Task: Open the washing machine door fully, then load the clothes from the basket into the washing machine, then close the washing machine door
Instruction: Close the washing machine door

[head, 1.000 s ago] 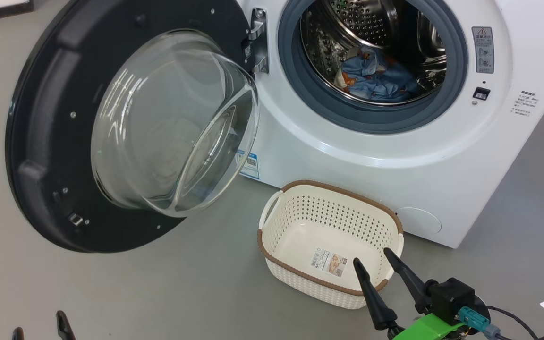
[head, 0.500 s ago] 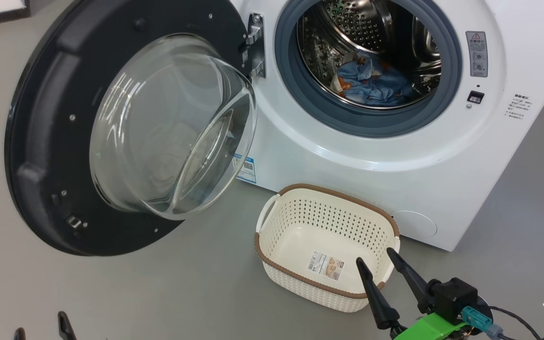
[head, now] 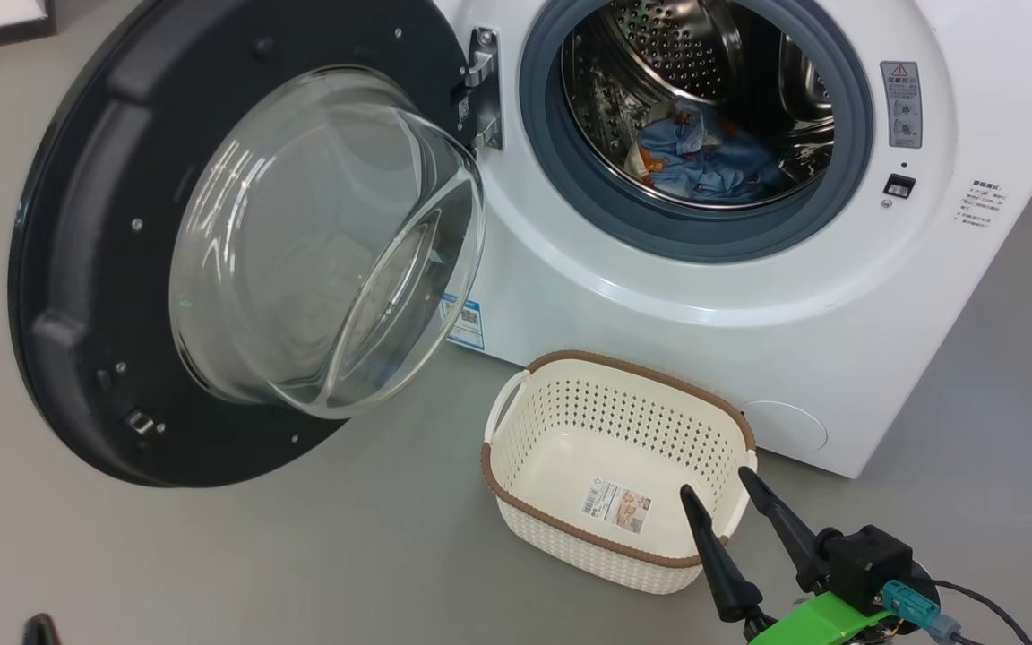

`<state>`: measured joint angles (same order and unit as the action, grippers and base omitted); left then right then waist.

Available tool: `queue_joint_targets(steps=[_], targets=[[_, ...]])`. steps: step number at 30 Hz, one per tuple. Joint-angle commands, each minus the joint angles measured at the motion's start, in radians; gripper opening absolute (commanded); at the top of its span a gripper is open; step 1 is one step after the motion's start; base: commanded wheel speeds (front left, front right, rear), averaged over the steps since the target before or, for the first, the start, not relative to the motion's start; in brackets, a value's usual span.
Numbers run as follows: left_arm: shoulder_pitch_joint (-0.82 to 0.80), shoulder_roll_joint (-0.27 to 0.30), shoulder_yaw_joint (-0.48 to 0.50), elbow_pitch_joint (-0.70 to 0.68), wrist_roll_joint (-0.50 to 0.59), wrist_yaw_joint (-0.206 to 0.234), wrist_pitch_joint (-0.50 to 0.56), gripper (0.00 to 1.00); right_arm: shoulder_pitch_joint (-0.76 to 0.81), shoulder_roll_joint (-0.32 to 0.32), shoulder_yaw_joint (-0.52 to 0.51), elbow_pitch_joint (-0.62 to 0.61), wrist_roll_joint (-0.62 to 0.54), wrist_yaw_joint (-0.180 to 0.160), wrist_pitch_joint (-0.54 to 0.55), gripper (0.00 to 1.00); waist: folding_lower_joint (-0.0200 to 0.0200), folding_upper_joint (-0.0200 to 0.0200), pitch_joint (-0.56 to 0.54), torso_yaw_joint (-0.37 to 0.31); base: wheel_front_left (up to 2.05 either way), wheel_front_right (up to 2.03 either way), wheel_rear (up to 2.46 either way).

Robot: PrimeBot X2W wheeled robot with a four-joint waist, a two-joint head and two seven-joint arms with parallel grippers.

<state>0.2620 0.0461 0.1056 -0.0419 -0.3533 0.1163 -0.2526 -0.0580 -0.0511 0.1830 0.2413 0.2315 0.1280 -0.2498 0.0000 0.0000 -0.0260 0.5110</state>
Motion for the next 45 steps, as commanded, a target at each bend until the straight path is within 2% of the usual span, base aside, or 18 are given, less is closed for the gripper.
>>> queue_joint_targets(steps=[1,7,9,16,19,25,30,31,36,41,45], targets=[[-0.047,0.004,0.058,-0.018,-0.033,-0.017,-0.009,0.0,-0.007,0.001,0.021,-0.028,0.001,0.003,-0.012,1.0,0.0,0.0,-0.001,-0.001,0.0,0.0,0.0],[-0.118,0.009,0.182,0.015,-0.162,-0.112,-0.009,0.0,0.0,0.001,0.017,-0.031,0.001,0.003,-0.012,1.0,0.0,0.0,-0.005,-0.005,0.0,0.0,0.0],[-0.151,0.039,0.211,0.035,-0.188,-0.142,-0.009,0.0,0.003,0.001,0.016,-0.032,0.0,0.003,-0.012,1.0,0.0,0.0,-0.006,-0.006,0.0,0.0,0.0],[-0.331,0.123,0.308,0.088,-0.403,-0.185,0.092,0.0,0.008,0.001,0.011,-0.038,-0.002,0.003,-0.012,1.0,0.0,0.0,-0.002,-0.007,0.0,0.0,0.0],[-0.409,0.169,0.33,0.122,-0.486,-0.19,0.168,0.0,0.011,0.001,0.008,-0.042,-0.001,0.003,-0.012,1.0,0.0,0.0,0.002,-0.008,0.0,0.0,0.0],[-0.587,0.22,0.378,0.263,-0.693,-0.179,0.329,0.0,0.02,0.001,-0.006,-0.049,-0.004,0.003,-0.012,1.0,0.0,0.0,0.012,-0.012,0.0,0.0,0.0],[-0.708,0.268,0.443,0.411,-0.856,-0.16,0.449,0.0,0.013,0.001,-0.006,-0.055,-0.012,0.003,-0.007,1.0,0.0,0.0,0.032,-0.037,0.0,0.0,0.0],[-0.708,0.268,0.443,0.411,-0.856,-0.16,0.449,0.0,0.013,0.001,-0.006,-0.055,-0.012,0.003,-0.007,1.0,0.0,0.0,0.032,-0.037,0.0,0.0,0.0],[-0.788,0.318,0.533,0.549,-1.006,-0.131,0.551,0.0,0.005,-0.004,-0.01,-0.064,-0.018,0.003,0.005,1.0,0.0,0.0,0.052,-0.072,0.0,0.0,0.0],[-0.801,0.35,0.547,0.605,-1.048,-0.113,0.621,0.0,0.001,-0.012,-0.012,-0.075,-0.019,0.003,0.013,1.0,0.0,0.0,0.067,-0.096,0.0,0.0,0.0],[-0.814,0.358,0.545,0.618,-1.068,-0.117,0.658,0.0,-0.002,-0.015,-0.011,-0.081,-0.018,0.003,0.018,1.0,0.0,0.0,0.077,-0.112,0.0,0.0,0.0]])
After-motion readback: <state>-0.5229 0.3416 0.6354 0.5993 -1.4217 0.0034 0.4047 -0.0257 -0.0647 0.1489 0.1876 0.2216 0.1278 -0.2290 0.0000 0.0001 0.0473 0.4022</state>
